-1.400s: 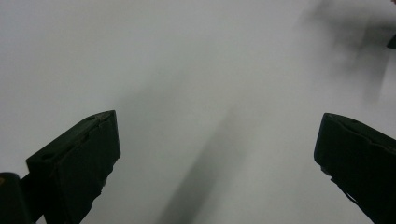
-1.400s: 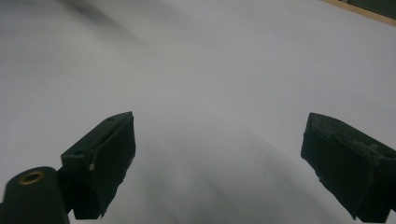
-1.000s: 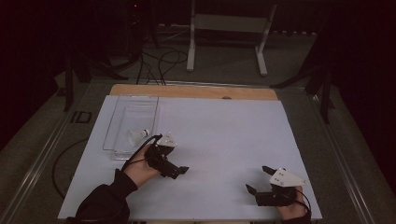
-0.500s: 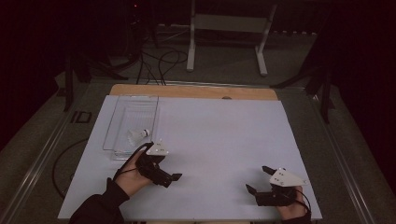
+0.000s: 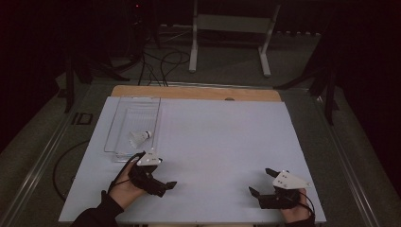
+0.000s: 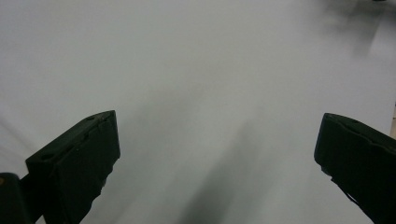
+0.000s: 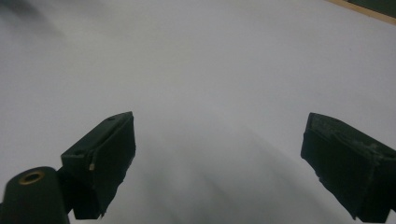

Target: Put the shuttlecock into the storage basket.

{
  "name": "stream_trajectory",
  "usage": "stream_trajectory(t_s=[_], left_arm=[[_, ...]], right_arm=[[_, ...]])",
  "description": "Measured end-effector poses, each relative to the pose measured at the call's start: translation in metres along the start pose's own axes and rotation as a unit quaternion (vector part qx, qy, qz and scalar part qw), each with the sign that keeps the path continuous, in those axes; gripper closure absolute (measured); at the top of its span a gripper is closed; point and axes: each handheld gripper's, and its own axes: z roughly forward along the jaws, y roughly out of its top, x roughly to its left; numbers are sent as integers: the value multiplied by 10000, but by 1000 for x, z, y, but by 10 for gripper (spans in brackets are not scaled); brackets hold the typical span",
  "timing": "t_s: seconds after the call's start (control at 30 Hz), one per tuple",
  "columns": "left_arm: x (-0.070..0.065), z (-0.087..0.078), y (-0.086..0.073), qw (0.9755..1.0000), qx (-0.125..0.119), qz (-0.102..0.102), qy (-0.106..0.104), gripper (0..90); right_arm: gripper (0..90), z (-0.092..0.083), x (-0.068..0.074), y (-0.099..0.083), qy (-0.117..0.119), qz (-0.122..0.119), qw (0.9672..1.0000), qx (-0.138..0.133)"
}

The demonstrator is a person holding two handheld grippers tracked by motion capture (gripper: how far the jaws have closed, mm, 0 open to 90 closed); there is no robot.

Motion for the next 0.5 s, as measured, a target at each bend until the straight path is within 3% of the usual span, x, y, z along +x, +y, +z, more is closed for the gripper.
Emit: stream_trajectory(t_s=[0.13, 0.5], left_arm=[[1, -2, -8, 10000, -33, -53, -33, 9], [8, -9, -23, 9994, -134, -294, 128, 9]], right_arm=[[101, 1, 0, 0, 13, -1, 10000, -5], [102, 0, 0, 0, -9, -19, 10000, 6]])
